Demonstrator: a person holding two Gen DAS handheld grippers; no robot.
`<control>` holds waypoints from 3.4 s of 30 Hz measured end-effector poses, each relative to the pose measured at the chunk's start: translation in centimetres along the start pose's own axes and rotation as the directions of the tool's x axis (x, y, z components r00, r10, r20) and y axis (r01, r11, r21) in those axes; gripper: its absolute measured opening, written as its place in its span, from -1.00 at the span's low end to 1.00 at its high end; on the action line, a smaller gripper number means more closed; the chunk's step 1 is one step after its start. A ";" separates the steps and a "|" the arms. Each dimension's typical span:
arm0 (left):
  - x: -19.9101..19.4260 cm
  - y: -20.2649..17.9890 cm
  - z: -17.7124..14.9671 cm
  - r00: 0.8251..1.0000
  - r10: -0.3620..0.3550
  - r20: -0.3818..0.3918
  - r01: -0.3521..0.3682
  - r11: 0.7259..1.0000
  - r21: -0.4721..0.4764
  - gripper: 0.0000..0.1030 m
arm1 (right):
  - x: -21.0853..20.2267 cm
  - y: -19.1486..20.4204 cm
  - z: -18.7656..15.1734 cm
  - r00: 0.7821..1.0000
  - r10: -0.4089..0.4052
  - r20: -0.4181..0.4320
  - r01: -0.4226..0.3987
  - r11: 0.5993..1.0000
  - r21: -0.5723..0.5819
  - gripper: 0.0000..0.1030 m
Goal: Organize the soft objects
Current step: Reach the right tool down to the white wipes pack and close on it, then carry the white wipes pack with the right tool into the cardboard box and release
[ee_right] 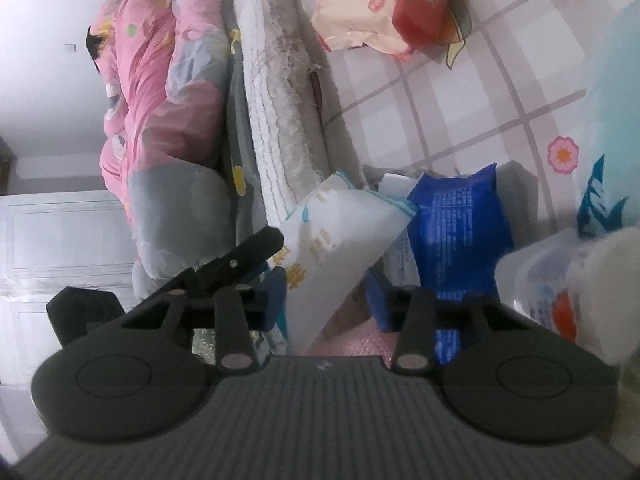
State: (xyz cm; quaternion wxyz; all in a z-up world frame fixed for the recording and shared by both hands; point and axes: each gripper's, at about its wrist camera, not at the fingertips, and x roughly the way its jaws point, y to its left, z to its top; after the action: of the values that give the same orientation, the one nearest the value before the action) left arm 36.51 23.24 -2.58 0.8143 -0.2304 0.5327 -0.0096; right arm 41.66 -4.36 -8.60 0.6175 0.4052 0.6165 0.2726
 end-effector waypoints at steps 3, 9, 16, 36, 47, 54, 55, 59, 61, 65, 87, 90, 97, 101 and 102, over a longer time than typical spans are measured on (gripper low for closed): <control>0.2 0.3 0.0 1.000 -0.014 -0.007 0.014 1.000 -0.027 -0.62 | 0.4 -0.4 0.2 1.000 0.002 -0.008 -0.002 1.000 0.002 -0.60; -2.2 -1.0 -0.7 1.000 -0.013 0.024 0.013 1.000 -0.020 -0.86 | -0.5 1.0 -0.2 0.999 0.033 0.013 -0.033 0.998 -0.060 -0.85; -9.9 -6.0 -3.3 0.988 -0.062 0.142 0.052 0.996 0.075 -0.91 | -5.6 5.8 -2.4 0.989 0.141 0.049 -0.128 0.971 -0.204 -0.96; -9.6 -33.4 -12.9 0.929 -0.359 0.086 0.300 0.871 0.389 -0.90 | -38.8 -6.9 -10.5 0.862 0.228 0.453 -0.142 0.966 -0.216 -0.63; 2.7 -41.5 -16.1 0.932 -0.357 -0.062 0.355 0.868 0.347 -0.90 | -42.6 -20.9 -8.5 0.830 0.155 0.535 -0.211 0.977 0.044 -0.01; 5.6 -41.9 -15.9 0.972 -0.230 -0.048 0.230 0.887 0.400 -0.61 | -39.8 -23.5 -3.0 0.874 0.033 0.484 -0.064 0.997 0.049 -0.83; 5.6 -41.9 -15.8 0.974 -0.222 -0.042 0.220 0.885 0.411 -0.54 | -39.1 -23.6 -2.0 0.881 0.009 0.473 -0.033 0.999 0.043 -0.83; 4.5 -41.7 -15.4 0.977 -0.212 0.001 0.190 0.879 0.438 -0.51 | -36.1 -24.5 2.2 0.898 -0.116 0.425 0.115 0.993 0.030 -0.84; 3.8 -41.4 -15.1 0.975 -0.221 0.008 0.195 0.875 0.443 -0.42 | -35.0 -25.2 3.5 0.902 -0.166 0.399 0.157 0.986 0.057 -0.83; 1.8 -40.5 -14.8 0.974 -0.225 0.039 0.180 0.862 0.475 -0.13 | -35.0 -24.8 2.8 0.906 -0.146 0.396 0.153 0.988 0.015 -0.79; -5.5 -24.7 -18.5 0.983 -0.031 0.182 -0.052 0.899 0.436 0.55 | -28.9 -23.1 2.0 0.927 -0.231 0.297 0.263 0.962 -0.071 -0.77; -6.2 -23.0 -18.8 0.978 -0.024 0.206 -0.064 0.910 0.410 0.56 | -28.8 -23.2 1.9 0.933 -0.217 0.288 0.243 0.968 -0.057 -0.75; -9.3 -19.2 -19.3 0.950 0.001 0.311 -0.115 0.931 0.347 0.68 | -32.1 -21.4 0.0 0.908 -0.224 0.354 0.262 0.963 -0.065 -0.25; -11.5 -16.4 -19.8 0.927 0.011 0.374 -0.134 0.943 0.305 0.72 | -35.2 -18.7 -2.4 0.888 -0.203 0.413 0.273 0.955 -0.116 -0.18; -12.0 -15.8 -19.8 0.922 0.015 0.386 -0.140 0.944 0.297 0.72 | -35.8 -17.7 -3.0 0.883 -0.194 0.427 0.274 0.953 -0.133 -0.17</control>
State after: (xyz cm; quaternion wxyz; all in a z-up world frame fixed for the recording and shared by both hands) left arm 17.67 5.01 7.34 0.9278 -0.0715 0.3658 -0.0183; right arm 32.52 -43.08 -3.82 0.7968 0.3151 0.4894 0.1622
